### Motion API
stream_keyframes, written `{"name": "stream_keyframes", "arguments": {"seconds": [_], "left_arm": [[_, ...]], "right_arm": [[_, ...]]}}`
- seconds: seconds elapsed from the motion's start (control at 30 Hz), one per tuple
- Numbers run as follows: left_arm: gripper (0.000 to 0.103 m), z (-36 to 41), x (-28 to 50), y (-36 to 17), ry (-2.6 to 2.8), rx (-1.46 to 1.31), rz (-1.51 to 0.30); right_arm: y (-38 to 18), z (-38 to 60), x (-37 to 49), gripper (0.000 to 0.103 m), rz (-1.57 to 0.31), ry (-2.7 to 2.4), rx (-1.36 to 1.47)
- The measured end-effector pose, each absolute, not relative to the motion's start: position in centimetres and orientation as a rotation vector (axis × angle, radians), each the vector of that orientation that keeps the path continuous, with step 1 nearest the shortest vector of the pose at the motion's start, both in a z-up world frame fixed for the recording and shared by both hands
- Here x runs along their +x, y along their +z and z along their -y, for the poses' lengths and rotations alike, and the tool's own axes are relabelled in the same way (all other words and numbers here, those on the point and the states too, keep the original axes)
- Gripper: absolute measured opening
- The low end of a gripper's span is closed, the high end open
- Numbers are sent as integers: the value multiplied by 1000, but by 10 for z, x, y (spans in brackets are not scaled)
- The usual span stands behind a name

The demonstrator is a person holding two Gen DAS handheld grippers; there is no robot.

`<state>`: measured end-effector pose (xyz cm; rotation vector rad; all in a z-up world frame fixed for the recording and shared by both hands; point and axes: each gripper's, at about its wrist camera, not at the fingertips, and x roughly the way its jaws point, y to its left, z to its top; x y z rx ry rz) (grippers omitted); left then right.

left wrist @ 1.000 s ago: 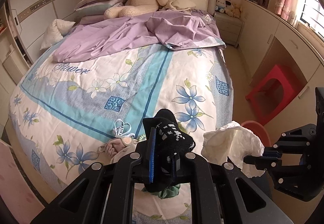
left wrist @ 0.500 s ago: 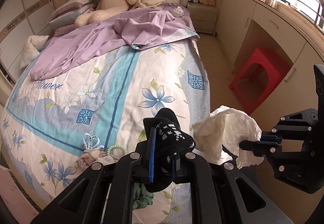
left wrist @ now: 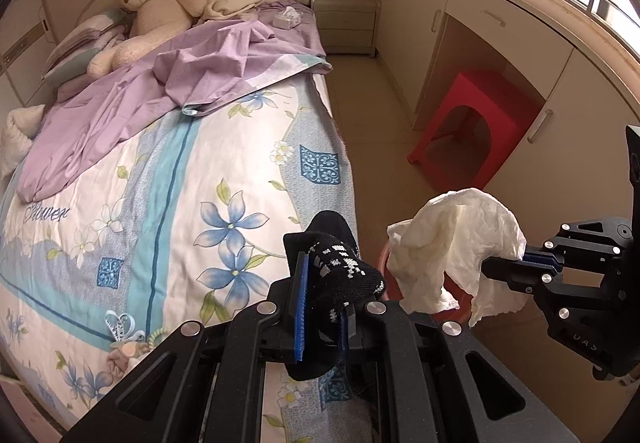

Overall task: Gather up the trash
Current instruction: 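Carry the sock and tissue in both tools over the pink bucket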

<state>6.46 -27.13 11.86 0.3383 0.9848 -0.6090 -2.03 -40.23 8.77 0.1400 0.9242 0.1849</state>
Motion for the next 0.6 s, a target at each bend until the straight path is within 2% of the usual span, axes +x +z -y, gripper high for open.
{"name": "stream_keyframes", "arguments": {"seconds": [0.6], "left_arm": [[13,402,45,87,-796,440,-1020]], "right_arm": [[57,501,-57,5,-924,-76,292]]}}
